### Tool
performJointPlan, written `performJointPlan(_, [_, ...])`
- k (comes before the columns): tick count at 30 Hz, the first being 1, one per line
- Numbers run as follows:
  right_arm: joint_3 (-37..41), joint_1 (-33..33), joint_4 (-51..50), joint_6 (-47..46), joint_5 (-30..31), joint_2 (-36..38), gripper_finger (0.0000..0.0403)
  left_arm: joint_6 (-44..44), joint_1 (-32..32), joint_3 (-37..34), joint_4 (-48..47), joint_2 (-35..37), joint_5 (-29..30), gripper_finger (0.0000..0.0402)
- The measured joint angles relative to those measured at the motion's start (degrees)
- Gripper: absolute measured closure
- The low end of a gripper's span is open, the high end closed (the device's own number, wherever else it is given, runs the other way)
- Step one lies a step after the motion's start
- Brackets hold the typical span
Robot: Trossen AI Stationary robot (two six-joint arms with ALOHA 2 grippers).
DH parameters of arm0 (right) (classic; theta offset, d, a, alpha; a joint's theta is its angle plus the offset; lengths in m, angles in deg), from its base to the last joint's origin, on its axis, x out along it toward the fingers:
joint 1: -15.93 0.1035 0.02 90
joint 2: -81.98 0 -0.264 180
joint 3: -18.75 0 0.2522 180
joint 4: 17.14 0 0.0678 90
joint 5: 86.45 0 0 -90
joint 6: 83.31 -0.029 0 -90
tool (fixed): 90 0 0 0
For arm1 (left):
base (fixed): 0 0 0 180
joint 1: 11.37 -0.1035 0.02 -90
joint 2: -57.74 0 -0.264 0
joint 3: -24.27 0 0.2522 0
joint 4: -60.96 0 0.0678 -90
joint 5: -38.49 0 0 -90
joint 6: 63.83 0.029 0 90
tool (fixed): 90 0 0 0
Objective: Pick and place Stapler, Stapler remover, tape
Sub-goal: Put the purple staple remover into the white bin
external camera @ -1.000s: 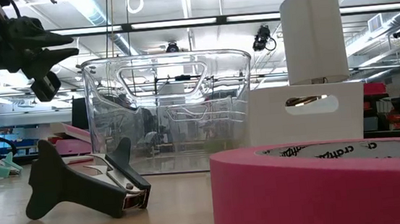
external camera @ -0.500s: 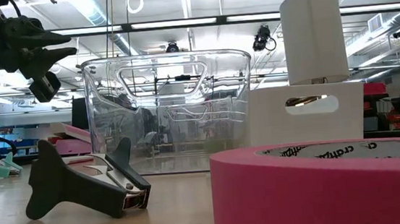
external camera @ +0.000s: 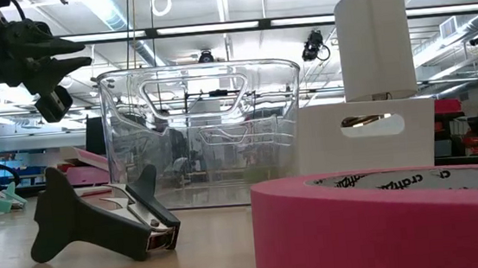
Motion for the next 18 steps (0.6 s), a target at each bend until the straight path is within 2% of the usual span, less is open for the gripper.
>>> performJointPlan(7, [0.0,0.0,0.0,4.3,0.0,0.0,0.0134,0.0,0.0,0.0,-0.2,0.0,0.0,0.0323])
performJointPlan(18, [0.0,0.2,0.0,4.6,-1.2,0.0,0.0141,0.0,0.0,0.0,-0.4,0.0,0.0,0.0323])
